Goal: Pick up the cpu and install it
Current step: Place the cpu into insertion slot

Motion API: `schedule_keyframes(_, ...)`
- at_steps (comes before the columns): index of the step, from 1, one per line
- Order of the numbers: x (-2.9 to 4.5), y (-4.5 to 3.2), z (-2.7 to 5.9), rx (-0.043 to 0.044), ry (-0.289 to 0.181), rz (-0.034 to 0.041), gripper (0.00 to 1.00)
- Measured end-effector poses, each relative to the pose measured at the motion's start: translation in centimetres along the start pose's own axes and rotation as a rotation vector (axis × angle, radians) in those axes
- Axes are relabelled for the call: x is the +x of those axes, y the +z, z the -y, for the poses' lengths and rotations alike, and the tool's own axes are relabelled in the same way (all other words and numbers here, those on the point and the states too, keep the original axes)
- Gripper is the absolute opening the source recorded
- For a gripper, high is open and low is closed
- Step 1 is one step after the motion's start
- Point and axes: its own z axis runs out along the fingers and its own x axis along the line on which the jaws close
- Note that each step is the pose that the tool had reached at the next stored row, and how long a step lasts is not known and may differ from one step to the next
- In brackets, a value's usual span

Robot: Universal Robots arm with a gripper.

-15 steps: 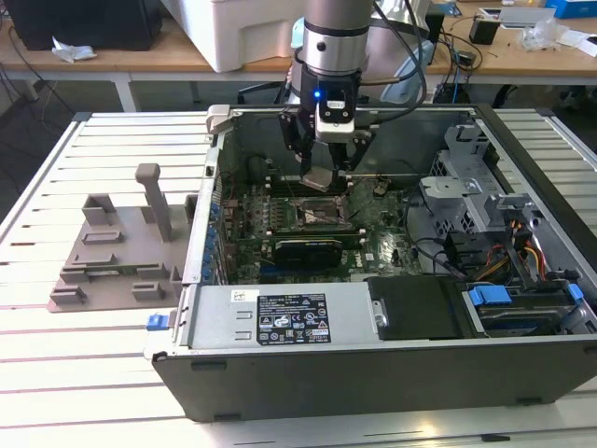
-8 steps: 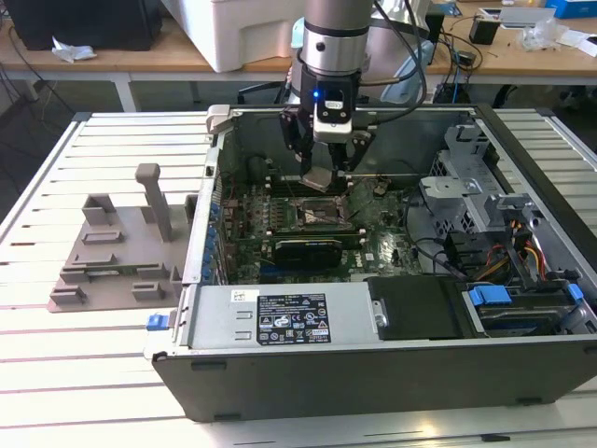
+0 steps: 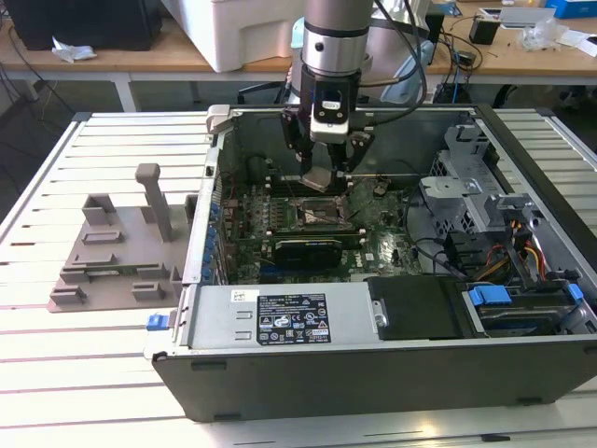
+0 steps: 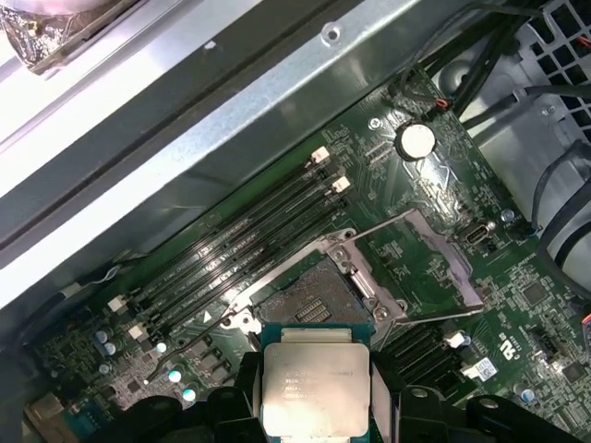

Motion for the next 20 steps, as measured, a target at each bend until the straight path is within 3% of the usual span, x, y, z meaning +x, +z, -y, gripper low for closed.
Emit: schedule_keyframes(20,0.0,0.06,0.0,0.0012,0.152,-0.0069,0.55)
